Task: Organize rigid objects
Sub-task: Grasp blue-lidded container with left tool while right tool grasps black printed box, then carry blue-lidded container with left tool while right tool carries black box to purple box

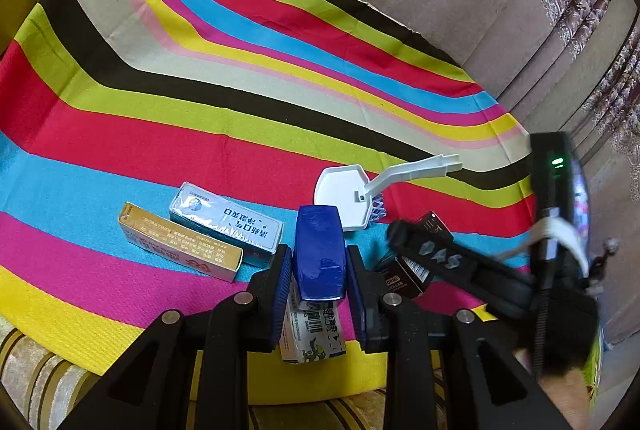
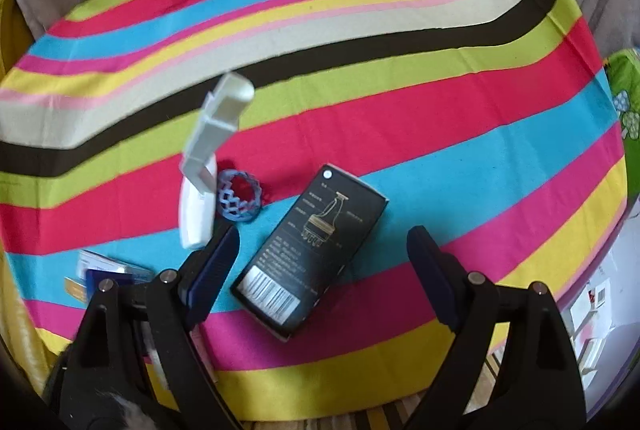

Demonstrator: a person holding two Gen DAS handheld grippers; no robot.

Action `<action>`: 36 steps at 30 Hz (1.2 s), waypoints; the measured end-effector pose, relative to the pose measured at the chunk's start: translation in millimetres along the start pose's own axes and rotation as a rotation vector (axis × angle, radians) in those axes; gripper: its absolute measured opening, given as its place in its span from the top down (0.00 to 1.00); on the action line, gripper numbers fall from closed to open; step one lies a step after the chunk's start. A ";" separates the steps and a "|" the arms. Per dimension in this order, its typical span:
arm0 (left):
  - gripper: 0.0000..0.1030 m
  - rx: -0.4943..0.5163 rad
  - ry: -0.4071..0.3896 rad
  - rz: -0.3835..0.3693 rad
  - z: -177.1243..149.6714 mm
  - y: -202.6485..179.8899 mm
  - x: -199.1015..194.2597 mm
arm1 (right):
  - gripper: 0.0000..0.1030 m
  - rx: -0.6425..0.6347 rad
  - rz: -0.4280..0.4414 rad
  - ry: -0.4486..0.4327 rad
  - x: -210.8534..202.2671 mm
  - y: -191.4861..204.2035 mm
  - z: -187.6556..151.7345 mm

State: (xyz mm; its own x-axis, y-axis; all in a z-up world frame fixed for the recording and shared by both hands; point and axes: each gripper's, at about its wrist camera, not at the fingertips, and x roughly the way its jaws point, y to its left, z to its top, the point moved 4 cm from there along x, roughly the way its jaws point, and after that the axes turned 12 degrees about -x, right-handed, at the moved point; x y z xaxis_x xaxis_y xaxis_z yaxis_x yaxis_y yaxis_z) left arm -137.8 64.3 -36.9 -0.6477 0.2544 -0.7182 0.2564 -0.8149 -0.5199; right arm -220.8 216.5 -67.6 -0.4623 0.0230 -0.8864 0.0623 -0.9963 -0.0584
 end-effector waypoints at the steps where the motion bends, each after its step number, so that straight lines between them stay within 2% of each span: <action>1: 0.73 0.000 0.000 0.000 -0.1 0.1 0.1 | 0.15 -0.003 0.001 0.013 4.0 0.6 -2.3; 3: 0.73 0.001 0.002 0.000 -0.5 0.6 0.5 | 0.15 -0.001 0.006 0.025 8.5 0.6 -4.0; 10: 0.73 0.003 0.007 -0.003 -1.5 -0.4 1.8 | 0.54 -0.009 0.006 0.047 11.8 -5.7 -8.4; 12: 0.73 0.005 0.008 -0.005 -1.9 -1.0 2.3 | 0.58 -0.010 0.009 0.046 14.3 -8.8 -8.6; 18: 0.73 0.014 0.009 -0.013 -2.0 -3.2 2.1 | 0.59 -0.026 0.045 0.020 8.5 -13.0 -10.8; 25: 0.73 0.049 0.013 -0.034 -4.8 -14.8 1.0 | 0.59 -0.055 0.011 -0.033 -14.8 -29.1 -15.8; 36: 0.73 0.227 0.087 -0.109 -40.9 -81.1 -4.3 | 0.59 0.002 -0.057 -0.035 -52.0 -88.3 -47.2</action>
State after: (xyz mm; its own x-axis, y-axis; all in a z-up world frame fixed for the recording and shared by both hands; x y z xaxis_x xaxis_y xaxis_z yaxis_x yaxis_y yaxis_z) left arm -126.5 150.6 -10.5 -0.5963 0.3829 -0.7056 0.0145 -0.8736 -0.4863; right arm -160.5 307.1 -38.0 -0.4955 0.0771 -0.8652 0.0328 -0.9937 -0.1073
